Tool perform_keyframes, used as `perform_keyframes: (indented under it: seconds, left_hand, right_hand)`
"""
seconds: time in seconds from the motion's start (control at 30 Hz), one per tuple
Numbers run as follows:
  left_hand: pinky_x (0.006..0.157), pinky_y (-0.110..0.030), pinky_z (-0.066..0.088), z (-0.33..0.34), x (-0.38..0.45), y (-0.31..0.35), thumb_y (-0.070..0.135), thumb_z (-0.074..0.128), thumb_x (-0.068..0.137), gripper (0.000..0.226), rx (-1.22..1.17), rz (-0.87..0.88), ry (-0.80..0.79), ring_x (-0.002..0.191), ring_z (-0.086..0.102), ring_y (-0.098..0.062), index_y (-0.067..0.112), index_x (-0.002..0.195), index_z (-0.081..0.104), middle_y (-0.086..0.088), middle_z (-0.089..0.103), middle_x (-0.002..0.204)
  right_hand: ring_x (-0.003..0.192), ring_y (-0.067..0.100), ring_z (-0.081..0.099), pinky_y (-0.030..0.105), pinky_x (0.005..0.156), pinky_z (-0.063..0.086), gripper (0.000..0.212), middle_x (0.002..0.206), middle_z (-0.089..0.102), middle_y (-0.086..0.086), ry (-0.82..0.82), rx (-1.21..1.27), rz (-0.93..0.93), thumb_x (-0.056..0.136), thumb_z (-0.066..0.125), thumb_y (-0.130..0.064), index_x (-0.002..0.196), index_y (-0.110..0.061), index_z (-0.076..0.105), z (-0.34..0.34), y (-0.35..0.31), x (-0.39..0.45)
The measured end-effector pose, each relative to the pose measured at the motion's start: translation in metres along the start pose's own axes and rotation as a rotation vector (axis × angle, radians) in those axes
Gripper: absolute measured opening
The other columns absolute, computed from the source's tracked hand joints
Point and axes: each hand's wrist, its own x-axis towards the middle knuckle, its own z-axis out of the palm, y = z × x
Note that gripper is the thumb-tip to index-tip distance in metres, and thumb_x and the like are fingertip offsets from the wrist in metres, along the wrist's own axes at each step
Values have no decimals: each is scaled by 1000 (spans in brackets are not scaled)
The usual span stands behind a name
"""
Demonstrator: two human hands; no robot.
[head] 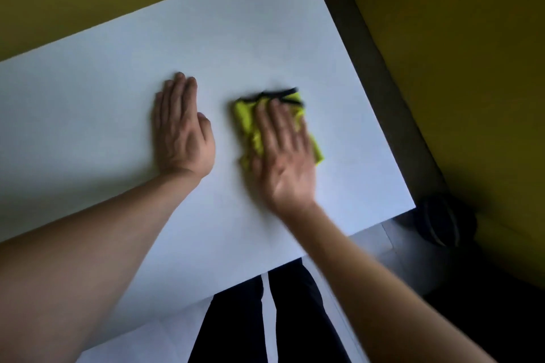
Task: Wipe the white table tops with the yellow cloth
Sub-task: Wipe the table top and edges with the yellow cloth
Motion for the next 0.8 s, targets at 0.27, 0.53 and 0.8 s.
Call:
perform_keyframes:
  seconds: [0.27,0.53,0.8]
  left_hand:
    - [130,-45,17,-5,1,4,21,28,100,61,0,-22,-62,157,29,-33,5,157,40,-15,34,168]
    - [131,-43,10,-9,0,4,24,26,100,63,-2,-46,-100,159,23,-31,8,159,37,-12,29,170]
    - [128,-45,20,-20,-2,2,29,35,97,56,-96,36,-133,153,33,-33,19,148,55,-9,41,164]
  right_hand:
    - [152,26,24,47,123,19,61,162,31,11,-9,-22,-13,101,41,-41,155,-13,36,-13,25,-23]
    - [152,31,23,48,124,15,62,161,31,13,194,-155,374,99,37,-37,155,-12,35,-29,75,-12]
    - [153,22,21,48,123,19,62,162,31,8,19,-51,79,98,50,-40,154,-16,38,4,-45,-109]
